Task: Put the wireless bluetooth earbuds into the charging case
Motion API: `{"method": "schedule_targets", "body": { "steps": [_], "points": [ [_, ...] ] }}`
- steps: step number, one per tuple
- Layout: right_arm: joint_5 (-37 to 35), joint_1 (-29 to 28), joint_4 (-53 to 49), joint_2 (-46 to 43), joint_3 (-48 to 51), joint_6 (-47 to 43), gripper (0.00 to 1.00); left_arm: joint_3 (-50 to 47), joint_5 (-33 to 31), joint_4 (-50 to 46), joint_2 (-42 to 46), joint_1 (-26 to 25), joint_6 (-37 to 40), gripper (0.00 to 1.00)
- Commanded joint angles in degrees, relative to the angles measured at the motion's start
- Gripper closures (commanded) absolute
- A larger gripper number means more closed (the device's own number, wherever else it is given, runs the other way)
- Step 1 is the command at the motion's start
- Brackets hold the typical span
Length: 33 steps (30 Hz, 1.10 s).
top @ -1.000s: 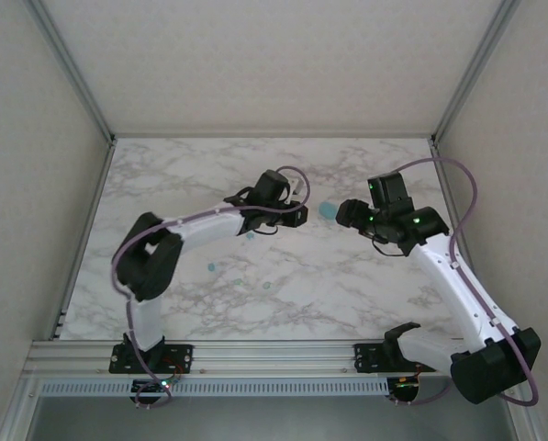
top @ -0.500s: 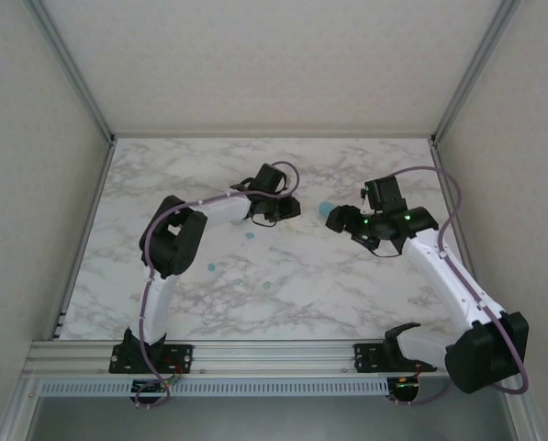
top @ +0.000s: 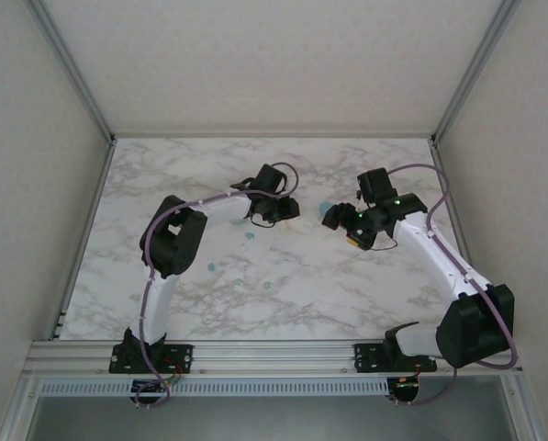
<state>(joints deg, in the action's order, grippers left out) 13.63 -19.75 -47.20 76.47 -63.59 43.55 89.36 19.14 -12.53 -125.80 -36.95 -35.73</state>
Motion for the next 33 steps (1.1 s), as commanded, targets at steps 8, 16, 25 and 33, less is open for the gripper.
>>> {"method": "schedule_targets", "body": {
  "steps": [8, 16, 25, 33],
  "points": [
    [-9.53, -0.78, -3.56, 3.71, -1.8, 13.76, 0.22, 2.12, -4.53, -7.87, -0.3, 0.74, 3.24, 0.6],
    [-9.96, -0.81, -4.74, 5.59, -2.98, 14.29, 0.19, 3.92, -5.38, -10.4, 1.54, 0.74, 5.5, 0.37],
    [-9.01, -0.25, -4.67, 11.25, -7.08, 10.31, 0.18, 3.23, -7.19, -11.8, 6.9, 0.74, 7.92, 0.28],
    [-7.92, 1.13, -4.4, 25.03, -19.91, -16.05, 0.22, -8.36, -3.98, -0.97, 22.64, 1.06, 8.02, 0.29]
  ]
}}
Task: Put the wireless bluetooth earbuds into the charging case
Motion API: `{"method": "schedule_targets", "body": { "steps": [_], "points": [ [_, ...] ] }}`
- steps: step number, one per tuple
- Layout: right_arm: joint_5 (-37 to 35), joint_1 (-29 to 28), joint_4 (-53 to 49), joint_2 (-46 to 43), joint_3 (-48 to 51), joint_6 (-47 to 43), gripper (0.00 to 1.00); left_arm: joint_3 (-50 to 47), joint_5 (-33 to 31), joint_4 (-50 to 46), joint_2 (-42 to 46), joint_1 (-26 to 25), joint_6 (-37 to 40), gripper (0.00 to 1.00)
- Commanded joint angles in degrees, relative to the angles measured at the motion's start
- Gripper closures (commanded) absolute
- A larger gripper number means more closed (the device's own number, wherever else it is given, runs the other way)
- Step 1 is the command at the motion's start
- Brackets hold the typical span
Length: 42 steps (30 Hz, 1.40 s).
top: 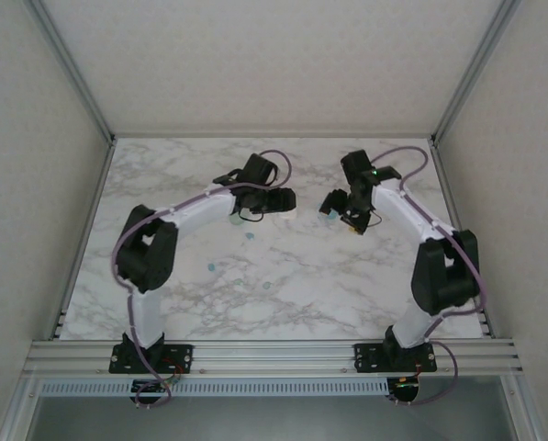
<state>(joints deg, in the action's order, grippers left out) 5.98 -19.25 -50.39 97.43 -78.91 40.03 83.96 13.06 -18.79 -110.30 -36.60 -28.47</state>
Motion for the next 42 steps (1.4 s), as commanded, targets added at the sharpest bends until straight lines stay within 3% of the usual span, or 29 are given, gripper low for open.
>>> {"method": "schedule_targets", "body": {
  "steps": [1, 7, 9, 12, 16, 22, 27, 36, 42],
  "points": [
    [-0.21, 0.74, -1.4, 6.04, -6.41, -15.16, 0.22, -4.49, 4.11, 6.89, 9.83, 1.1, 0.77, 0.29],
    [-0.48, 1.22, -1.79, 15.49, -15.47, -24.28, 0.21, -11.19, 22.02, 10.98, 23.36, 4.39, 4.48, 0.26],
    [-1.15, 1.44, -1.64, 17.87, -17.86, -25.56, 0.2, -12.95, 25.02, 8.7, 27.17, 5.8, 5.45, 0.23],
    [0.3, 1.58, -3.01, 22.06, -21.81, -28.53, 0.2, -12.89, 22.01, 0.08, 29.99, 9.62, -0.94, 0.15],
    [1.59, 1.57, -2.62, 25.84, -24.53, -30.88, 0.2, -15.41, 21.79, -2.11, 31.93, 13.36, -13.7, 0.15],
    [0.69, 1.58, -3.91, 29.1, -27.91, -33.12, 0.19, -13.22, 13.06, -10.89, 32.87, 13.92, -27.67, 0.07],
    [2.37, 1.58, -3.27, 30.01, -27.4, -35.46, 0.19, -14.65, 9.46, -10.74, 33.83, 14.06, -36.9, 0.04],
    [5.92, 1.57, -4.01, 30.37, -25.33, -39.24, 0.21, -17.17, 5.61, -7.87, 35.31, 14.32, -45.5, 0.03],
    [10.08, 1.43, -4.08, 30.04, -22.75, -38.64, 0.29, -16.92, 5.14, -8.61, 34.77, 14.45, -44.32, 0.03]
  ]
}}
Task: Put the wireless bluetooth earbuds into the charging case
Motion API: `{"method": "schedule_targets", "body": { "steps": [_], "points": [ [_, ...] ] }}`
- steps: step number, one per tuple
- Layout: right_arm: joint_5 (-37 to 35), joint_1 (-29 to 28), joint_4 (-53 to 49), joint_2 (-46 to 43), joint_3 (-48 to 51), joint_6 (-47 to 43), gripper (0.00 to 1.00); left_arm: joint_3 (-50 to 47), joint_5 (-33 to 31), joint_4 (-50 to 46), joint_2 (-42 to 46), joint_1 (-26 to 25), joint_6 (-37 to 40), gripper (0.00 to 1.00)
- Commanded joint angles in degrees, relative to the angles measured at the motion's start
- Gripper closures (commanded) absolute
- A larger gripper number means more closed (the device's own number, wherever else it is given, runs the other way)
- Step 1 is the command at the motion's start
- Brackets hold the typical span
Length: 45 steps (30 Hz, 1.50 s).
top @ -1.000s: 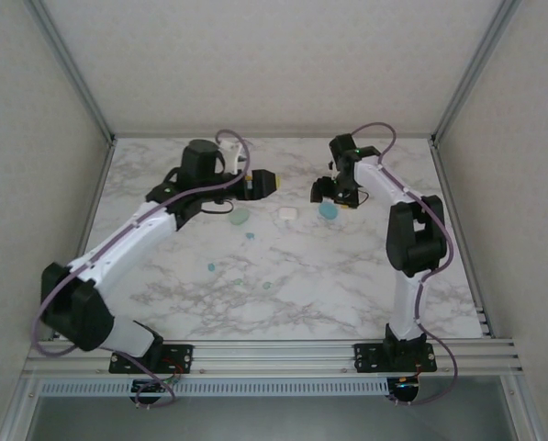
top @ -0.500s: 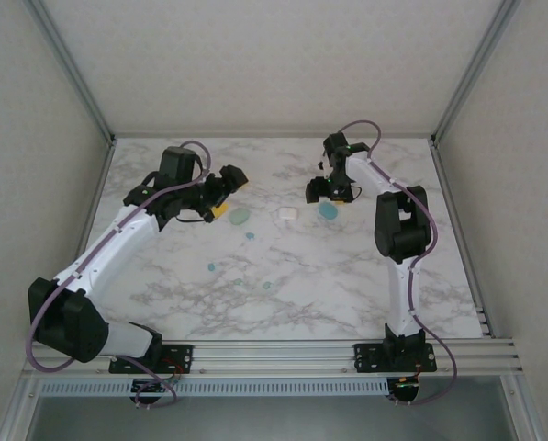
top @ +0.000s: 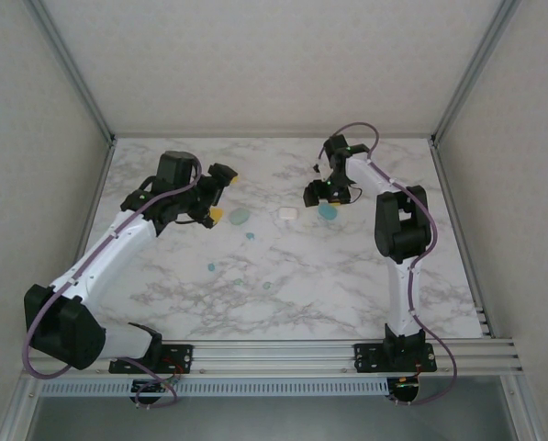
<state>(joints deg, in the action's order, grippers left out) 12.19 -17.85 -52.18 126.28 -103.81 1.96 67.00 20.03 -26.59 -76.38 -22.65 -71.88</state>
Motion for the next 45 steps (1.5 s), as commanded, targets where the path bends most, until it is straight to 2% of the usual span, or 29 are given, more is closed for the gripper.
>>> {"method": "schedule_targets", "body": {
  "steps": [1, 3, 6, 10, 18, 22, 29, 41, 45],
  "points": [
    [4.15, 0.0, -2.02, 0.99, 2.9, -0.43, 0.3, 0.14, -1.79, -0.84, 0.71, 0.51, -0.37, 0.03],
    [4.42, -0.21, -1.87, 0.51, 3.98, -0.29, 0.34, 0.06, -1.98, -1.07, 0.62, 0.59, 0.38, 0.03],
    [3.11, -0.91, -1.96, -0.37, 5.07, -0.92, 0.35, 0.45, -2.48, -1.84, 0.42, 0.59, 2.39, 0.03],
    [-2.4, -1.57, -2.14, -1.45, 5.37, -0.99, 0.35, 1.23, -2.06, -2.69, -0.32, 0.6, 4.93, 0.03],
    [-8.35, -1.58, 1.47, -5.31, 2.93, -0.55, 0.31, 3.95, -4.34, -6.06, -1.28, 0.59, 14.06, 0.03],
    [-9.91, -1.5, 0.51, -3.32, 2.12, -1.56, 0.3, 3.98, -4.92, -6.56, -1.25, 0.6, 15.96, 0.02],
    [-8.43, -1.58, -1.51, 0.33, 0.67, -2.98, 0.28, 3.22, -3.92, -5.93, -2.33, 0.59, 16.46, 0.02],
    [-6.16, -1.75, 0.96, -6.56, 2.31, -2.01, 0.26, 5.06, -6.91, -9.9, -3.66, 1.01, 20.56, 0.03],
    [-11.95, -1.7, 1.06, -4.69, 1.82, -3.96, 0.25, 4.66, -6.5, -9.81, -3.78, 1.03, 20.82, 0.03]
  ]
}}
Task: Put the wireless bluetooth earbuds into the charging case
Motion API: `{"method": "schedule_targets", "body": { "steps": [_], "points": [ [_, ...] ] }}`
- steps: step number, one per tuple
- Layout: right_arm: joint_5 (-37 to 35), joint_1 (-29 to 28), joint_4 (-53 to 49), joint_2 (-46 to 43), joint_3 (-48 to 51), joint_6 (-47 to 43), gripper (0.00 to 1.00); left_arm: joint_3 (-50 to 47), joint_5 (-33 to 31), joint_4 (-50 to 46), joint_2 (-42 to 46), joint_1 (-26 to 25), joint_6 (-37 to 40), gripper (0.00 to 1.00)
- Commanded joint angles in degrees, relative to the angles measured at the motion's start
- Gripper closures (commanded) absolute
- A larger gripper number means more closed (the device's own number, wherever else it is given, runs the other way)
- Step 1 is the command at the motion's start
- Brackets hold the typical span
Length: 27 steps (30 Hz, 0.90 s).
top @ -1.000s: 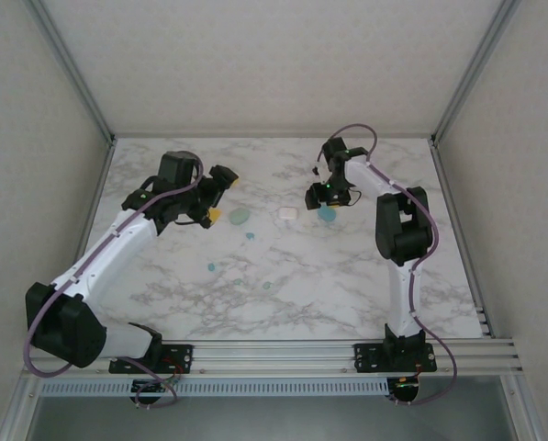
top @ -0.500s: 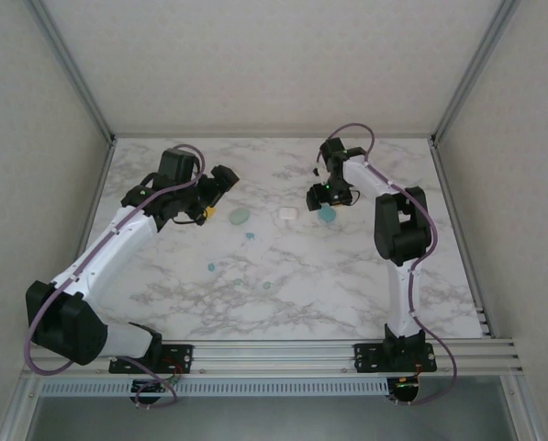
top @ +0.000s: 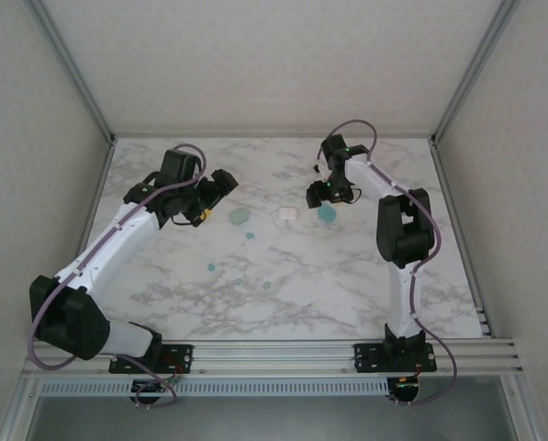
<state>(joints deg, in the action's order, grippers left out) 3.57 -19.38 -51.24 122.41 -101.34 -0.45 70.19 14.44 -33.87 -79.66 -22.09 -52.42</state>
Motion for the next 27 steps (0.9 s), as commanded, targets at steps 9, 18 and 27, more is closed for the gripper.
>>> {"method": "schedule_targets", "body": {
  "steps": [9, 18, 27],
  "points": [
    [0.27, -0.22, -3.0, 4.21, -1.02, -3.87, 0.29, 0.03, -1.73, -1.86, 1.76, 0.64, 3.45, 0.02],
    [0.82, -1.05, -3.49, 4.39, 0.86, -3.93, 0.37, -0.28, -2.22, -1.17, 2.32, 0.82, 5.22, 0.02],
    [-3.29, -2.06, -2.52, 3.89, 2.27, -3.18, 0.45, -0.93, -1.72, -0.9, 2.53, 0.9, 5.05, 0.03]
  ]
}}
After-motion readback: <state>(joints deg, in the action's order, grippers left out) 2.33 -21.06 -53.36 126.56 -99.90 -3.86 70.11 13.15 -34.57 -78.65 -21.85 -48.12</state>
